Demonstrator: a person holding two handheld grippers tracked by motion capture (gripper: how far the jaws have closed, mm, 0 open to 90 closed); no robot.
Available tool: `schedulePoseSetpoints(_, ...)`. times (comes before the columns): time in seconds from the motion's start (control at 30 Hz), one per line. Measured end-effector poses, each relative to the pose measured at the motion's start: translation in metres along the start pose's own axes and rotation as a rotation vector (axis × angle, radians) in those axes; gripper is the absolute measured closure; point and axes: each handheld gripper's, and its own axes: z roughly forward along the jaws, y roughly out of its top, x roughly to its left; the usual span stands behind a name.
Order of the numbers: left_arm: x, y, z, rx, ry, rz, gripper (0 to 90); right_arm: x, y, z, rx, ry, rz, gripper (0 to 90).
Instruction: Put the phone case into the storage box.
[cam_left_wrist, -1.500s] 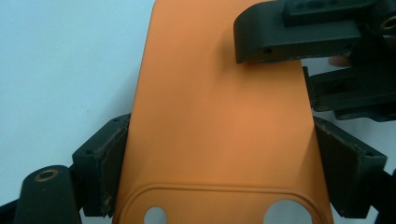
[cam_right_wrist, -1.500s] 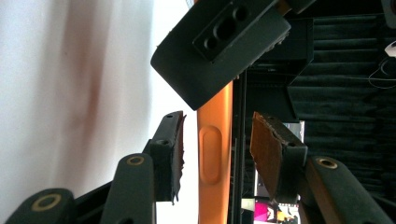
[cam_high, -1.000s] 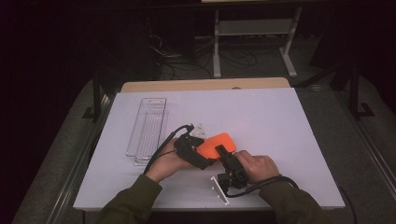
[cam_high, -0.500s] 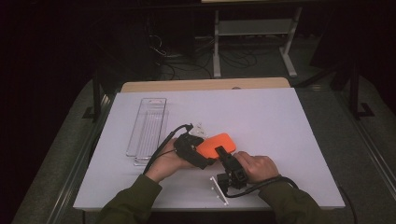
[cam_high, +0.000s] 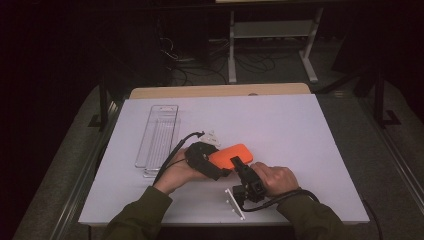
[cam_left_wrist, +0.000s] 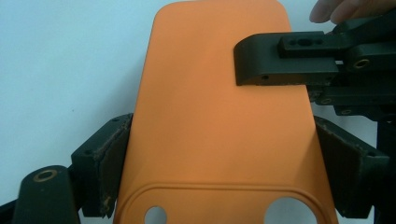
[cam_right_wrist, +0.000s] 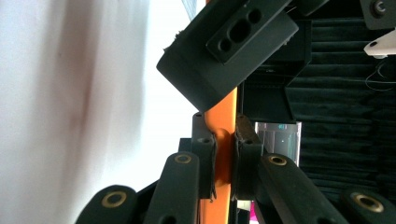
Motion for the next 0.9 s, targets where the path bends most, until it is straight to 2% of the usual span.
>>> schedulePoseSetpoints(0.1,0.0,0.0,-0.001,-0.019,-0.004,0.009,14.5,-0.001,0.0,-0.001,-0.001,-0.002,0.011,81.4)
schedulePoseSetpoints(0.2,-0.001,0.001,-0.004,-0.025,-0.012,0.014,14.2,-0.002,0.0,-0.001,0.007,0.015,-0.002,81.6)
schedulePoseSetpoints(0.33,0.0,0.001,-0.007,-0.052,-0.023,0.02,13.3,-0.001,-0.001,0.0,0.005,0.005,0.001,81.4)
schedulePoseSetpoints(0.43,0.0,0.001,-0.009,-0.049,-0.039,0.027,11.6,-0.001,-0.001,0.0,0.011,0.027,0.009,81.3)
schedulePoseSetpoints(0.57,0.001,0.0,-0.012,-0.059,-0.051,0.029,8.8,-0.002,-0.002,0.001,0.017,0.031,0.009,81.2)
schedulePoseSetpoints(0.7,0.002,0.0,-0.016,-0.064,-0.049,0.042,3.2,-0.002,-0.004,0.002,0.026,0.034,0.02,81.1)
schedulePoseSetpoints(0.9,0.005,-0.002,-0.022,-0.064,-0.05,0.044,2.6,-0.005,-0.01,0.004,0.048,0.045,0.043,81.0)
